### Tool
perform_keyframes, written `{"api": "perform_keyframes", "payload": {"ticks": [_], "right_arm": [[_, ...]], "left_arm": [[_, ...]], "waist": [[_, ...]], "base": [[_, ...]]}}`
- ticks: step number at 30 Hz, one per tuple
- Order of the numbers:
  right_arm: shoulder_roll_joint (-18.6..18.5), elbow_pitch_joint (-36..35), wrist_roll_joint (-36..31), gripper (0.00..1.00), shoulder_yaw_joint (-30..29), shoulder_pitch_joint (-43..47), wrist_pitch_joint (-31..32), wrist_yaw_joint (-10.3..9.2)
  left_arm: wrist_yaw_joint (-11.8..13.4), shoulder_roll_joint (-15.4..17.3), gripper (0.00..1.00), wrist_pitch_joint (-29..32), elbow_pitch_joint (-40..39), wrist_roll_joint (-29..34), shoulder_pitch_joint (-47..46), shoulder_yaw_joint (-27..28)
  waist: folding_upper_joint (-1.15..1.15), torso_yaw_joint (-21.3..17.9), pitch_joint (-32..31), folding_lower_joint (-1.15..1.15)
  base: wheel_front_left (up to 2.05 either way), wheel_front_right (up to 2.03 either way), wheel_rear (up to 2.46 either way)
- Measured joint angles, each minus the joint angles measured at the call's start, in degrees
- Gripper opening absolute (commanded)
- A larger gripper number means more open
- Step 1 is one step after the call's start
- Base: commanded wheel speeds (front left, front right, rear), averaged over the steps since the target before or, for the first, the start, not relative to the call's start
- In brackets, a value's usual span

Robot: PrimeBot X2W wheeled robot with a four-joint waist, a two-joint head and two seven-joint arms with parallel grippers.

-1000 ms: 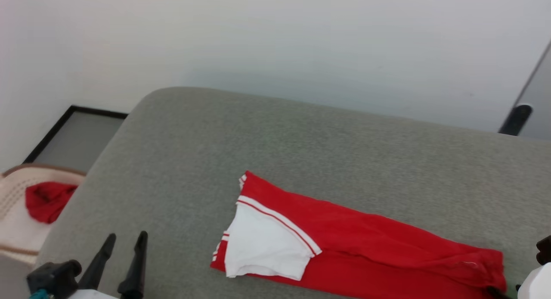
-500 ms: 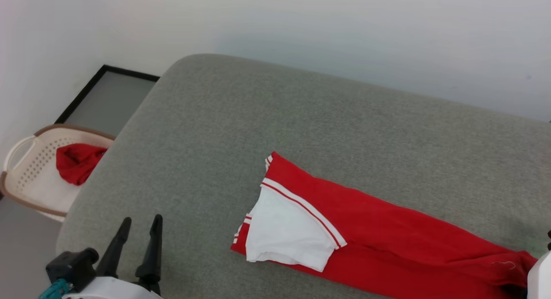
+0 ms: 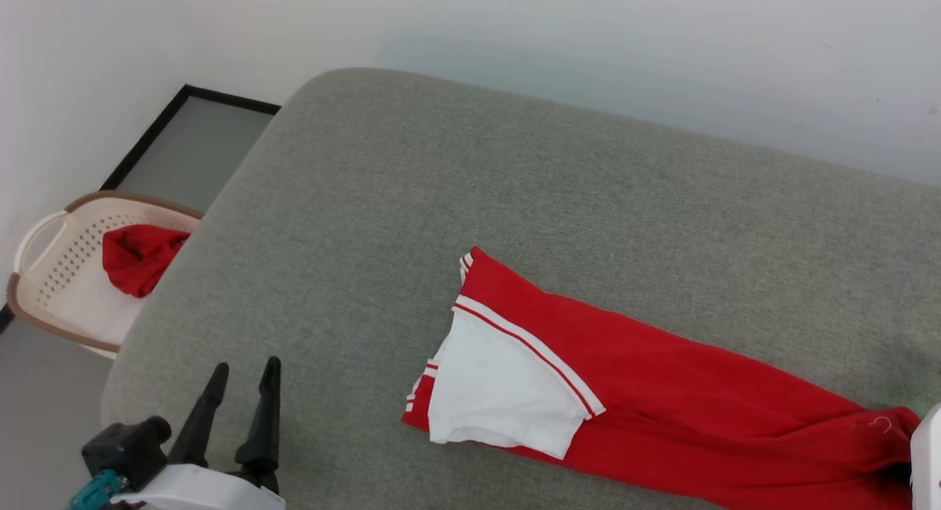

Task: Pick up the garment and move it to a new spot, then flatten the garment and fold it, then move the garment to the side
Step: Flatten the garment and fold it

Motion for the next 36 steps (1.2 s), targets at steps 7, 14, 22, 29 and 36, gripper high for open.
{"api": "perform_keyframes", "payload": {"ticks": [7, 14, 22, 29, 36], "right_arm": [[-1.55, 2.64, -1.91, 0.00, -1.19, -2.39, -2.74, 0.21], [-6.08, 5.24, -3.64, 0.00, -2.70, -2.91, -2.90, -0.23], [-5.65, -1.19, 2.04, 0.00, -2.09, -2.77, -1.23, -0.30], [-0.58, -12.94, 6.57, 0.00, -1.52, -0.75, 2.53, -0.30], [6.21, -21.01, 5.48, 0.00, -0.44, -0.75, 5.44, -0.30]], "left_arm": [[-0.11, -0.57, 1.00, -0.01, 1.11, 0.49, 0.20, 0.31], [-0.29, -0.38, 1.00, 0.25, 1.56, 0.57, 0.81, -0.03], [-0.19, 0.02, 1.00, 1.09, 1.49, -0.02, 2.53, -0.18], [0.01, 0.09, 1.00, 2.26, 1.14, -0.49, 3.57, -0.87], [-0.03, -0.37, 1.00, 2.92, 1.01, -0.97, 3.52, -1.77]], "waist": [[0.00, -1.16, -0.85, 0.00], [0.00, -3.02, -2.37, 0.00], [0.00, -5.13, -4.96, 0.00], [0.00, -6.20, -7.69, 0.00], [0.00, -5.13, -8.90, 0.00]], "base": [[0.00, 0.00, 0.00], [0.00, 0.00, 0.00], [0.00, 0.00, 0.00], [0.00, 0.00, 0.00], [0.00, 0.00, 0.00]]}}
